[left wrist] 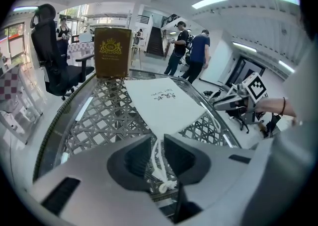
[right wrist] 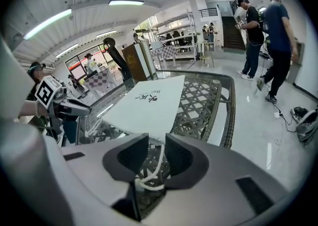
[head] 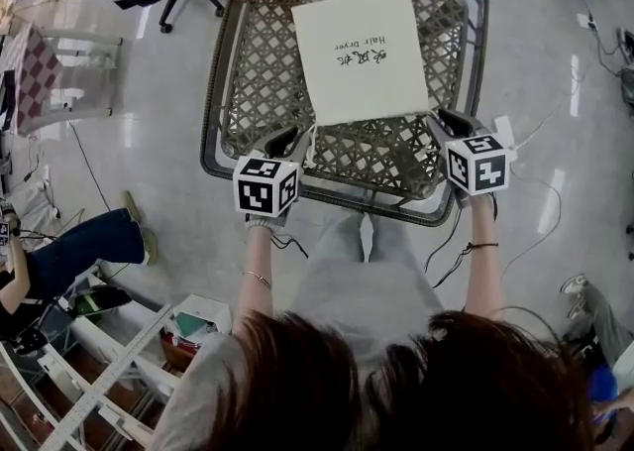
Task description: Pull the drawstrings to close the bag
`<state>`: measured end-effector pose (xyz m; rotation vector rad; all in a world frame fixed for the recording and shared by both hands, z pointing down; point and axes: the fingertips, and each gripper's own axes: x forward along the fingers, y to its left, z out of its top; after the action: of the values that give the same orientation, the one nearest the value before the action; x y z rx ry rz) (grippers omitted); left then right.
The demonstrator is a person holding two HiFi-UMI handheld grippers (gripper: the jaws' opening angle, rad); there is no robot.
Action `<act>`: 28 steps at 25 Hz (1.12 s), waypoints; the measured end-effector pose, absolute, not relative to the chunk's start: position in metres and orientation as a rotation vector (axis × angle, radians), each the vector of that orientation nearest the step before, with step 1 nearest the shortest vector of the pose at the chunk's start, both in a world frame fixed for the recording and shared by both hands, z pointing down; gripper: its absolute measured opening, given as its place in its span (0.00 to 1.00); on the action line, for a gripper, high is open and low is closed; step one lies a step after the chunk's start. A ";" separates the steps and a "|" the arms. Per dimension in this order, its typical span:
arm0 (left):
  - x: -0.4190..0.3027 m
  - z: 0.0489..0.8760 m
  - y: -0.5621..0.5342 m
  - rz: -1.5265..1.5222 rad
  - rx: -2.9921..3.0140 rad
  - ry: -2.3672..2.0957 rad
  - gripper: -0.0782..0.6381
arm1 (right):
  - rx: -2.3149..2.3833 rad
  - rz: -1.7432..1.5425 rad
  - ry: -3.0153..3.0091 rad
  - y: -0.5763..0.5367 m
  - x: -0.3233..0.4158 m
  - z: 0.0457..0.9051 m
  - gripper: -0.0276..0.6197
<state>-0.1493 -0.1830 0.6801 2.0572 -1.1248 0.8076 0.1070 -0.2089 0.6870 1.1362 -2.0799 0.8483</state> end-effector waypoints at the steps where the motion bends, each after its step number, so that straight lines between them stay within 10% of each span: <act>1: -0.149 0.683 -0.183 0.812 2.053 -1.118 0.24 | 1.130 0.845 -2.073 -0.209 0.108 0.690 0.23; 28: -0.129 0.743 -0.184 1.157 2.097 -0.959 0.36 | 0.947 0.737 -1.929 -0.204 0.107 0.740 0.34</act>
<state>-0.1289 -0.1843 0.7429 2.0972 -0.9593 1.1575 0.1073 -0.2043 0.7403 0.9467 -1.9294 0.7366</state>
